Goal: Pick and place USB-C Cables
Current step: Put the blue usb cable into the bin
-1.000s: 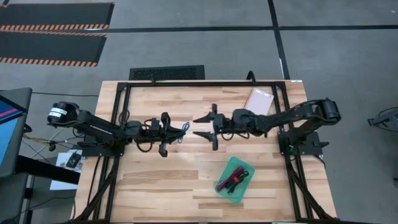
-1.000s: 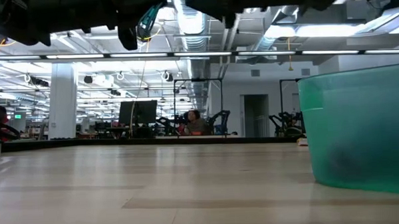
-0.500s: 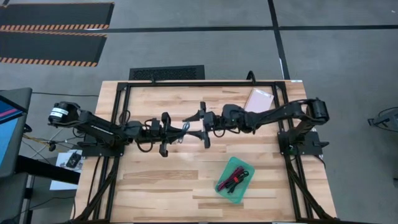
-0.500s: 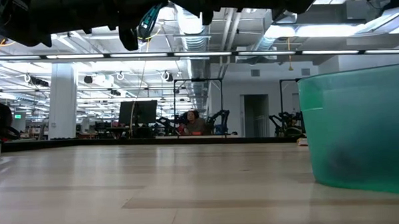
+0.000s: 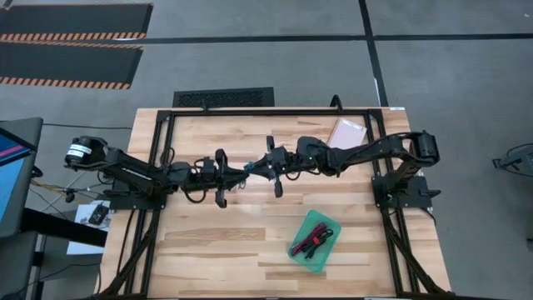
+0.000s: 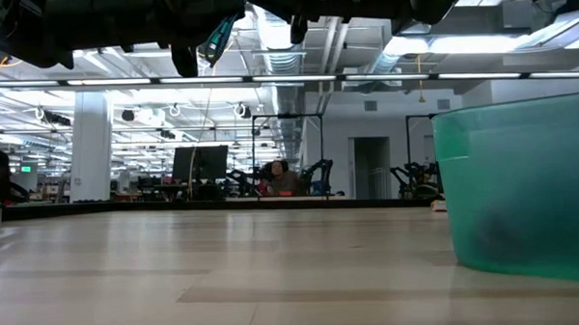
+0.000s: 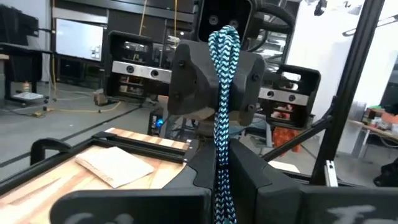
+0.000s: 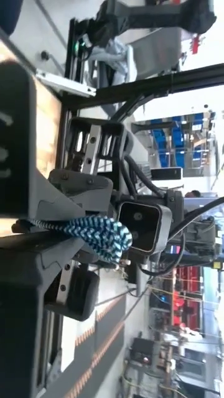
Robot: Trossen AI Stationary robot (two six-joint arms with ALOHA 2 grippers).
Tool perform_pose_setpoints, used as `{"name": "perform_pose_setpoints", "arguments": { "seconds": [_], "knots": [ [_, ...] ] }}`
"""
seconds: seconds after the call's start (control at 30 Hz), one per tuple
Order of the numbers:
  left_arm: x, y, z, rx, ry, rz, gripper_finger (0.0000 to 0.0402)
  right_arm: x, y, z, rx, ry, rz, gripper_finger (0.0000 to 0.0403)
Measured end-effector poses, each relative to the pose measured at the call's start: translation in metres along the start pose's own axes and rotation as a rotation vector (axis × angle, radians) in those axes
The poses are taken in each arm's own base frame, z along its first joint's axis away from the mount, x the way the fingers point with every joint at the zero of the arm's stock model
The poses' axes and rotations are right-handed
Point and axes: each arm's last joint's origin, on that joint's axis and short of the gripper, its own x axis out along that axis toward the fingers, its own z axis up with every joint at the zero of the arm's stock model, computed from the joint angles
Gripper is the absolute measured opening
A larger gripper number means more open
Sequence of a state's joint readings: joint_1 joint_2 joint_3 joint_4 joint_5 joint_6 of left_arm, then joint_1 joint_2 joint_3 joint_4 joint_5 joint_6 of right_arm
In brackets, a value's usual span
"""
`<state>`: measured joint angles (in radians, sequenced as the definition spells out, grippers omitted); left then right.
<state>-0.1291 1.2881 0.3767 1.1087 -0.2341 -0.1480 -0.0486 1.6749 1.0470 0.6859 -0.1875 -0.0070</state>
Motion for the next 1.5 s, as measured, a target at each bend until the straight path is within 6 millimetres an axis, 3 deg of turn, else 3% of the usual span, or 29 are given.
{"name": "perform_pose_setpoints", "arguments": {
  "seconds": [0.2,0.37,0.53,0.67,0.8,1.0,1.27,1.5],
  "knots": [
    [0.0,0.0,-0.004,-0.071,0.043,-0.009,0.0026,0.001,0.006,-0.002,0.064,0.02,-0.016,0.0013],
    [-0.001,-0.001,-0.012,-0.112,0.134,-0.064,0.0093,-0.001,0.019,-0.004,0.072,0.108,-0.086,0.0009],
    [-0.001,-0.003,-0.014,-0.15,0.171,-0.139,0.0164,-0.016,0.033,0.01,0.058,0.189,-0.178,0.0006],
    [-0.002,-0.004,-0.018,-0.216,0.233,-0.175,0.0198,-0.036,0.046,0.026,0.041,0.277,-0.228,0.0006],
    [-0.004,-0.003,-0.027,-0.272,0.336,-0.163,0.0207,-0.064,0.065,0.038,0.084,0.41,-0.218,0.0006],
    [-0.007,-0.001,-0.035,-0.284,0.427,-0.129,0.0208,-0.092,0.101,0.038,0.235,0.575,-0.172,0.0006],
    [-0.007,-0.001,-0.035,-0.274,0.426,-0.123,0.0208,-0.1,0.16,0.016,0.233,0.7,-0.125,0.0006],
    [-0.007,0.0,-0.036,-0.273,0.432,-0.12,0.0208,-0.101,0.187,-0.009,0.223,0.796,-0.157,0.0006]
  ]
}}
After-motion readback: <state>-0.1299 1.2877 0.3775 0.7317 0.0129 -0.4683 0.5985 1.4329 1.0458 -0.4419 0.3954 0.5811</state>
